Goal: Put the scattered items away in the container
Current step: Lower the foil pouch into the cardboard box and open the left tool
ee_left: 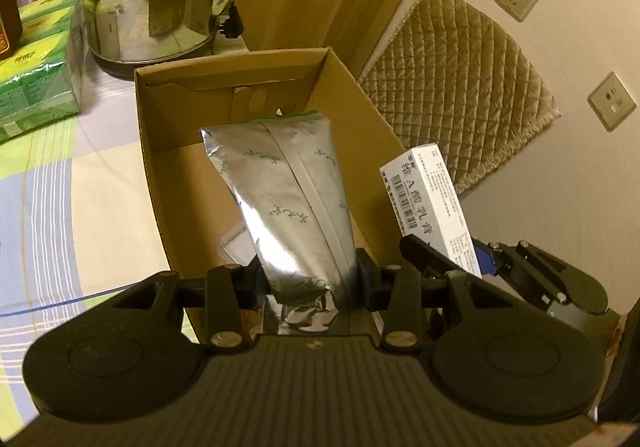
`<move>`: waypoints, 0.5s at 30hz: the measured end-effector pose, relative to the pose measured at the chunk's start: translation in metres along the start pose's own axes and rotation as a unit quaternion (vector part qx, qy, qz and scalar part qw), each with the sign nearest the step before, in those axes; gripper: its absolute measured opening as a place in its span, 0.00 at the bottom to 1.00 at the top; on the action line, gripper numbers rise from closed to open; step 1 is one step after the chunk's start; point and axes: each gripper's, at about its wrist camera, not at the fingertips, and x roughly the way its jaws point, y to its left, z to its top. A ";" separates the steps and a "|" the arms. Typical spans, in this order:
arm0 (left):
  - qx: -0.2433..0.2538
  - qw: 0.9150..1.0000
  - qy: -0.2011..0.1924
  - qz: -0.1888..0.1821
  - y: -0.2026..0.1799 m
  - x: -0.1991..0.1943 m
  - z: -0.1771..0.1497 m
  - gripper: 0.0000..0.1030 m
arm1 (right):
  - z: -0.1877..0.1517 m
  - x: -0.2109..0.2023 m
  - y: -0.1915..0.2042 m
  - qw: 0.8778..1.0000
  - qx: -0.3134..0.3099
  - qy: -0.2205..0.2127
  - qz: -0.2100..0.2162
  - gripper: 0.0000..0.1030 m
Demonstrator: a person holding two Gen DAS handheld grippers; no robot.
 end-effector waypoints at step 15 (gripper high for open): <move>0.014 1.000 -0.022 0.013 0.003 -0.008 -0.006 0.39 | -0.003 0.005 -0.002 1.000 -0.002 0.005 -0.003 0.22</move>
